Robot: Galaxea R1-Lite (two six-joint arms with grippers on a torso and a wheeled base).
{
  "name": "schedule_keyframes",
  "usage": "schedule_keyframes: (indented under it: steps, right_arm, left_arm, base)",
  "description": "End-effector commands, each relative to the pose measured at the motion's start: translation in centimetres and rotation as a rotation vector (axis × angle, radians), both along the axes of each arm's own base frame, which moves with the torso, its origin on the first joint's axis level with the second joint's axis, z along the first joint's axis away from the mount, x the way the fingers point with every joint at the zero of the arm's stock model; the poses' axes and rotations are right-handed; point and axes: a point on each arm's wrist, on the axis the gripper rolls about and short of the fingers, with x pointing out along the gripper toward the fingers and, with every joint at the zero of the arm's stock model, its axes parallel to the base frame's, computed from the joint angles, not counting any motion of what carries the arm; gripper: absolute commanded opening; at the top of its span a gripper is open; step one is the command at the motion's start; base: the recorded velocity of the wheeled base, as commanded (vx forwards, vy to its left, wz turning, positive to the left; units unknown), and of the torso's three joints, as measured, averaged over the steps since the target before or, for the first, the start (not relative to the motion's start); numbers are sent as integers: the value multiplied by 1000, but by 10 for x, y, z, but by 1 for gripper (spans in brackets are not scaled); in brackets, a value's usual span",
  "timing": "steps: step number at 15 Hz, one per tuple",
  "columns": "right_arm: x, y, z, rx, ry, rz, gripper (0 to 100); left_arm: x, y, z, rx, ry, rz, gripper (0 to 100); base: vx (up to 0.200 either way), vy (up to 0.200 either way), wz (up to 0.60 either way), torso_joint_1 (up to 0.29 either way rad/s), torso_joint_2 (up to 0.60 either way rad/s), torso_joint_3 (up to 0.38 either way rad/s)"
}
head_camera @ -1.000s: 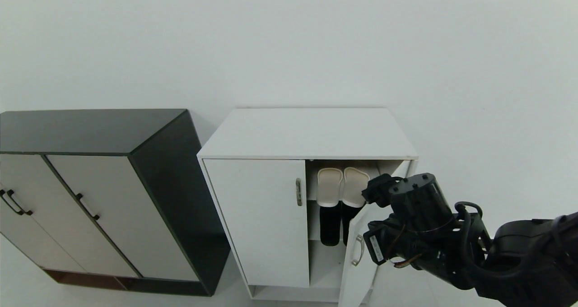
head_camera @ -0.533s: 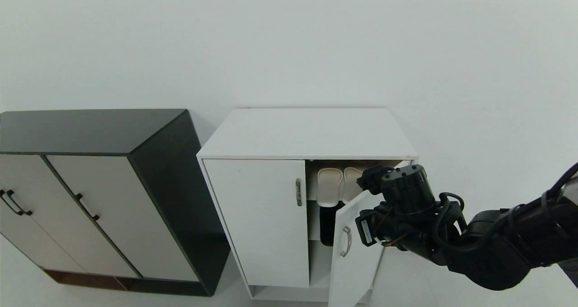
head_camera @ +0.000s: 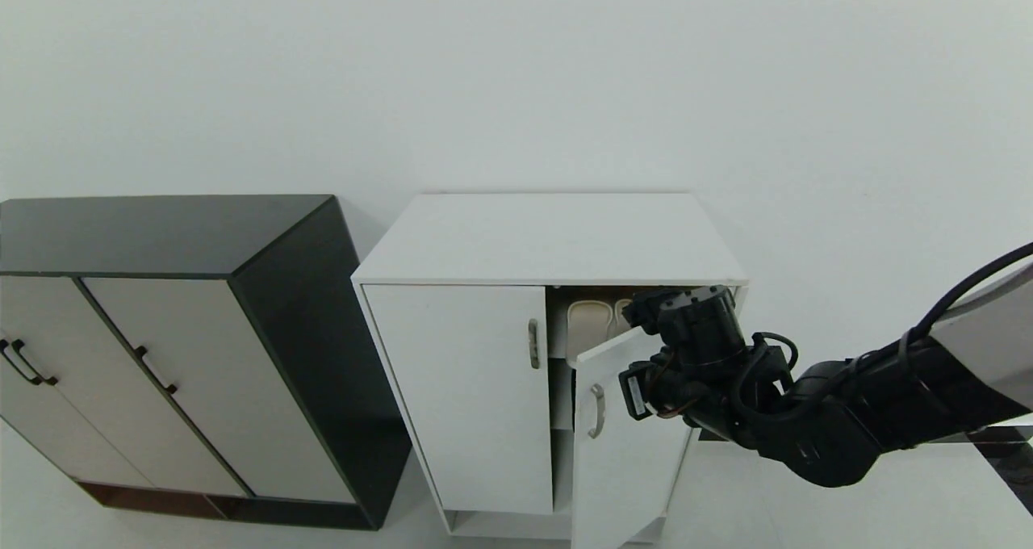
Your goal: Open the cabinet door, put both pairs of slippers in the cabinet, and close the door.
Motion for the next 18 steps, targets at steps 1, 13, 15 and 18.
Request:
schedule_keyframes:
  steps: [1,13,15,18]
  right_arm:
    - [6,5,-7,-7,8,0,0]
    - [49,21,-8,39,-48,-34,0]
    - [57,20,-10,45,-53,-47,0]
    - [66,21,-15,53,-52,-48,0]
  left_arm:
    - [0,0,0,0,1,1,0]
    - [0,0,0,0,1,1,0]
    - [0,0,0,0,1,1,0]
    - [0,0,0,0,1,1,0]
  base:
    - [0,0,0,0,0,0]
    - [0,0,0,0,0,0]
    - [0,0,0,0,0,0]
    - [0,0,0,0,0,0]
